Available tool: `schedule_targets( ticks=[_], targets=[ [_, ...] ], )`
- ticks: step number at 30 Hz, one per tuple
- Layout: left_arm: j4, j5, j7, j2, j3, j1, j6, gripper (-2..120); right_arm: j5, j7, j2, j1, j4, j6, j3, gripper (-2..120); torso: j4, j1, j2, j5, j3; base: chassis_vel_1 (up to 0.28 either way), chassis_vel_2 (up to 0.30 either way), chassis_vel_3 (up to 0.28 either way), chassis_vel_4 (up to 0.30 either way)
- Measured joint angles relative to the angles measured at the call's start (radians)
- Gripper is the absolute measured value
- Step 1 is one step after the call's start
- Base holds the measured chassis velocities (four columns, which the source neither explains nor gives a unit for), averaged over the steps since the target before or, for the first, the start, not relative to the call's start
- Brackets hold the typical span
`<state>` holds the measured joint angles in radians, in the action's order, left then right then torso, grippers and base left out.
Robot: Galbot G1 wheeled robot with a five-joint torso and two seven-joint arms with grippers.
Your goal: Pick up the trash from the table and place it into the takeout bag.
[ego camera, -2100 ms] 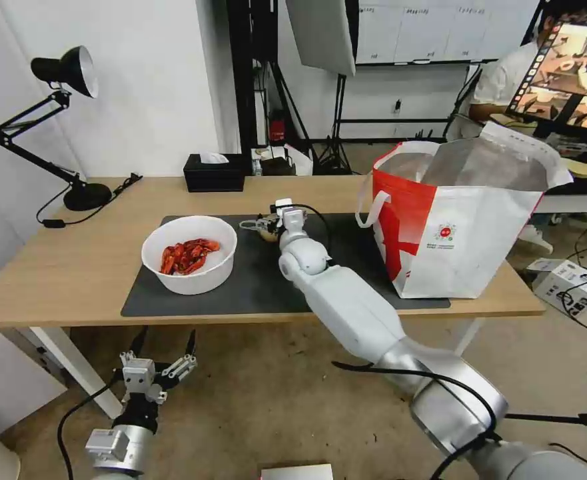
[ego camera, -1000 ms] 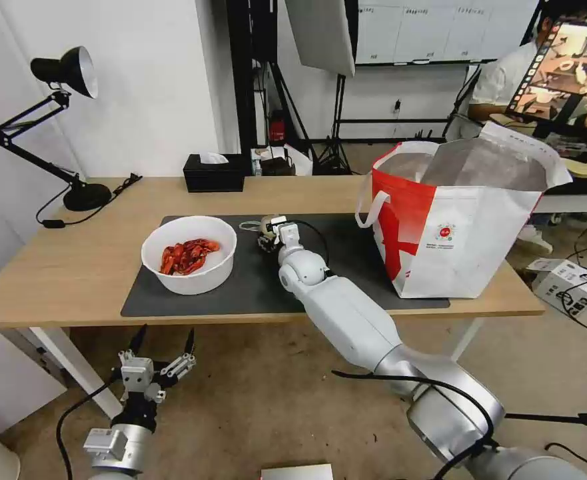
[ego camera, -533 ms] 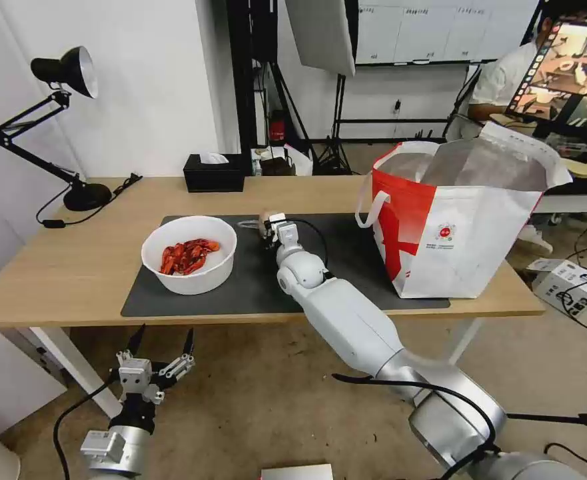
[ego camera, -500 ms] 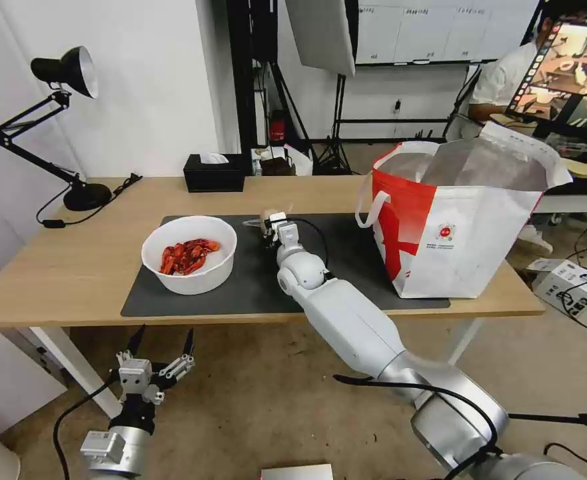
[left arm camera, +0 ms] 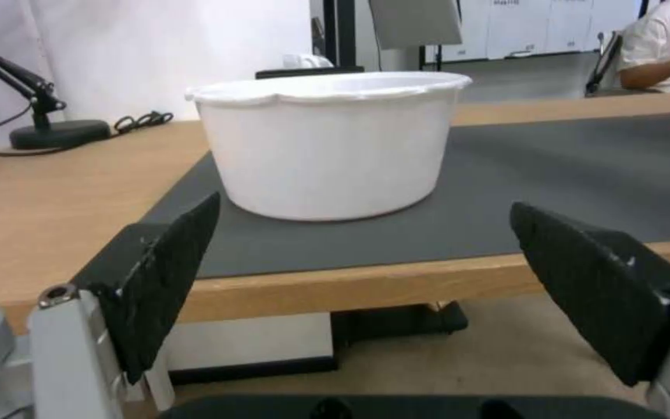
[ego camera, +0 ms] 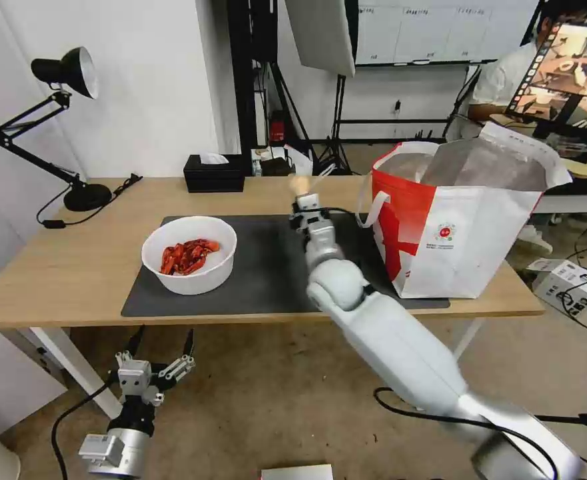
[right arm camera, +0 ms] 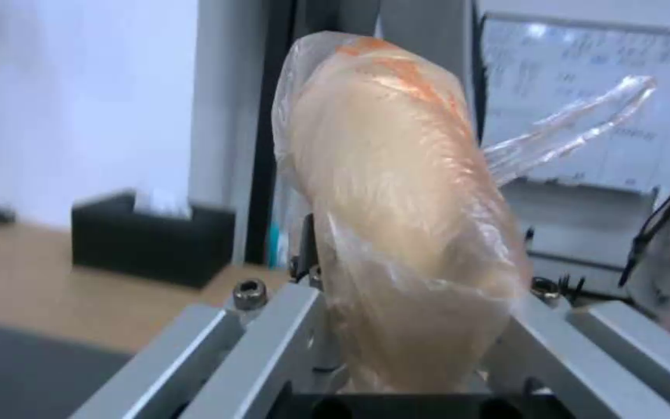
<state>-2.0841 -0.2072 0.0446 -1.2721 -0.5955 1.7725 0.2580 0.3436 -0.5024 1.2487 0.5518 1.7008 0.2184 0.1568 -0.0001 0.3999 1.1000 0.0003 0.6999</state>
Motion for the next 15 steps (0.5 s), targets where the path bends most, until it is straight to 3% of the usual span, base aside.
schedule_targets(
  ticks=[4, 10, 15],
  targets=[
    [0.000, 0.009, 0.000, -0.003, 0.008, 0.000, 0.000, 100, -0.006, -0.012, -0.050, 0.021, 0.100, -0.003, -0.056, 7, 0.0000, 0.000, 0.000, 0.0000, 0.000, 0.000, 0.000, 0.000, 0.000],
    [0.000, 0.013, 0.001, -0.004, 0.014, -0.003, 0.001, 100, -0.059, -0.052, -0.089, 0.014, 0.154, 0.001, -0.142, 7, 0.0001, 0.000, 0.000, -0.0001, 0.000, 0.000, 0.000, 0.000, 0.000],
    [-0.003, 0.015, 0.001, -0.001, 0.017, -0.003, 0.000, 100, -0.052, -0.129, -0.131, 0.003, 0.166, 0.070, -0.203, 7, 0.0002, 0.000, 0.000, -0.0001, 0.000, 0.000, 0.000, 0.000, 0.000]
  ],
)
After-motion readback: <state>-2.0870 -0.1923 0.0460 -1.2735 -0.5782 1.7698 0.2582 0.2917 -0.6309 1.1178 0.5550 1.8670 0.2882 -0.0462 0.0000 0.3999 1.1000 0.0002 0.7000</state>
